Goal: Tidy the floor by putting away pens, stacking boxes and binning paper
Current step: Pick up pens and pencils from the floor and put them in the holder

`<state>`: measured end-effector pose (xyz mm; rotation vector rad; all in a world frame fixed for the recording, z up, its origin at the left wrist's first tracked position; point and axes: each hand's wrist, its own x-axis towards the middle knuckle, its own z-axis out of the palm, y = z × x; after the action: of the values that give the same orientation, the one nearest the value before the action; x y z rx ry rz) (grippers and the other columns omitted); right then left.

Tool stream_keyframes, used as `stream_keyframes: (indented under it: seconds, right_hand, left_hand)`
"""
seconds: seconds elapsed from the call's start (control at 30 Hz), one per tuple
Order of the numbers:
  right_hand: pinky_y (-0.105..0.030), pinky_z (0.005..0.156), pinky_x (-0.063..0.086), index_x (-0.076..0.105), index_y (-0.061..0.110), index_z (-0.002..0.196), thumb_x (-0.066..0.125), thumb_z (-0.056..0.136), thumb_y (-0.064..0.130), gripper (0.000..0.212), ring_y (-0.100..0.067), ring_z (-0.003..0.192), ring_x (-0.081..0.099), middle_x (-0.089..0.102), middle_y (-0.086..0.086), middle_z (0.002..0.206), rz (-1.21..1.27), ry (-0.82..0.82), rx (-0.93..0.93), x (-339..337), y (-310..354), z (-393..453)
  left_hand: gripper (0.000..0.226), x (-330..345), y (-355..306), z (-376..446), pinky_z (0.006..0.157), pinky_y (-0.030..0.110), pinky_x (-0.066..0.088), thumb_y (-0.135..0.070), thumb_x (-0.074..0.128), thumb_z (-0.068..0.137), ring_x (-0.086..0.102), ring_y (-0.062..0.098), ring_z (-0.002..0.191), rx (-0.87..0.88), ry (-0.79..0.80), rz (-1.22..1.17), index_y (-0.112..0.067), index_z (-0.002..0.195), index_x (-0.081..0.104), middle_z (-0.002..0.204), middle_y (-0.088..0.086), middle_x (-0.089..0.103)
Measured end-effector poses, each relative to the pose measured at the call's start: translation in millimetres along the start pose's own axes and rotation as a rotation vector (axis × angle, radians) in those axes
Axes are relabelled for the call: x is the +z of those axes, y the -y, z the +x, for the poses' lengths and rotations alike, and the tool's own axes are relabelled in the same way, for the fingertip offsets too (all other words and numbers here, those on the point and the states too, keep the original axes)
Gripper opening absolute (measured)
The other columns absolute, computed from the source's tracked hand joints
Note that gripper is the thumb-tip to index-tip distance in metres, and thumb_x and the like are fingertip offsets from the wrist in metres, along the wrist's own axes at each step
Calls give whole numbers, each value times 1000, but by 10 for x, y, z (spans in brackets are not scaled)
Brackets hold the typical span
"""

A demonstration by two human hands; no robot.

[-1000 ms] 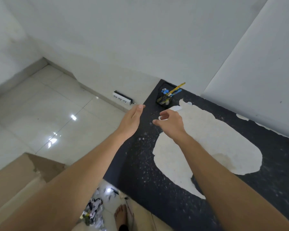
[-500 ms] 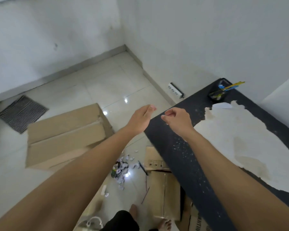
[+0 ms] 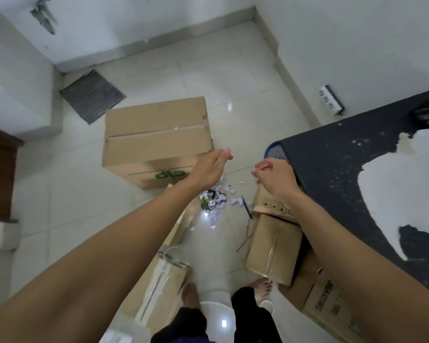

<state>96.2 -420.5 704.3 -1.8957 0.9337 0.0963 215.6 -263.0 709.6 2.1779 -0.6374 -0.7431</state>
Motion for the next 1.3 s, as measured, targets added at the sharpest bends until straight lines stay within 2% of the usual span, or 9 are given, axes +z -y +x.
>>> stream_keyframes:
  seconds: [0.27,0.33,0.43,0.57,0.7,0.77,0.87,1.07,1.3]
  right_hand:
    - [-48,89,59,70,25,96,74,87,34,14,-20,90,73,75,2,99,-116,109,25,1071,6,-420]
    - [-48,89,59,71,23,99,73,87,33,15,-20,88,74,74,2,99,-138,117,41,1232,18,-519]
    - [-48,88,59,70,19,103,72,91,30,16,-19,82,74,74,1,97,-180,142,51,1517,114,-675]
    - [-52,87,59,68,26,89,73,87,35,10,-22,90,72,74,0,97,-199,169,26,1871,183,-761]
    - [-53,84,59,66,31,82,73,86,35,9,-23,89,72,73,1,94,-170,209,32,2176,99,-810]
    - [-52,86,59,66,30,85,73,88,34,8,-23,89,72,72,2,93,-165,235,55,2275,-41,-796]
    - [-52,86,59,68,23,97,72,89,33,13,-23,89,72,73,-1,94,-179,266,71,2420,-419,-623]
    - [-53,87,58,69,23,100,71,89,32,15,-23,91,71,73,0,95,-179,248,38,2886,-1373,118]
    - [-51,84,60,70,22,103,71,89,31,16,-22,89,72,73,0,94,-191,217,-47,3719,-2666,1272]
  left_hand:
    - [55,-538,1041,-598,93,33,43,-43,26,109,60,20,110,-93,-21,-6,-9,121,67,118,5,68]
    - [55,-670,1260,-728,99,37,45,-44,25,108,61,21,113,-108,-37,-15,-10,119,67,119,5,69]
    - [51,-901,1562,-962,96,35,45,-39,27,109,58,18,114,-141,-61,-60,-9,122,66,123,4,66]
    - [53,-1002,1761,-1164,87,35,43,-42,26,109,59,19,107,-130,-99,-83,-10,119,67,116,3,67]
    - [58,-894,2031,-1240,97,42,46,-52,25,104,59,21,107,-197,-103,-113,-14,115,67,114,3,68]
    - [60,-778,2190,-1228,98,44,46,-57,25,102,59,22,107,-225,-124,-122,-14,111,67,112,5,68]
    - [53,-513,2484,-1088,97,38,43,-44,28,107,57,23,111,-259,-146,-144,-8,114,66,120,10,66]
    - [45,403,3211,-466,97,43,46,-37,30,108,58,26,110,-260,-152,-152,-7,118,63,120,11,65]
    - [43,1690,4358,423,90,40,46,-47,31,106,58,20,100,-278,-180,-135,-17,109,61,108,4,64]
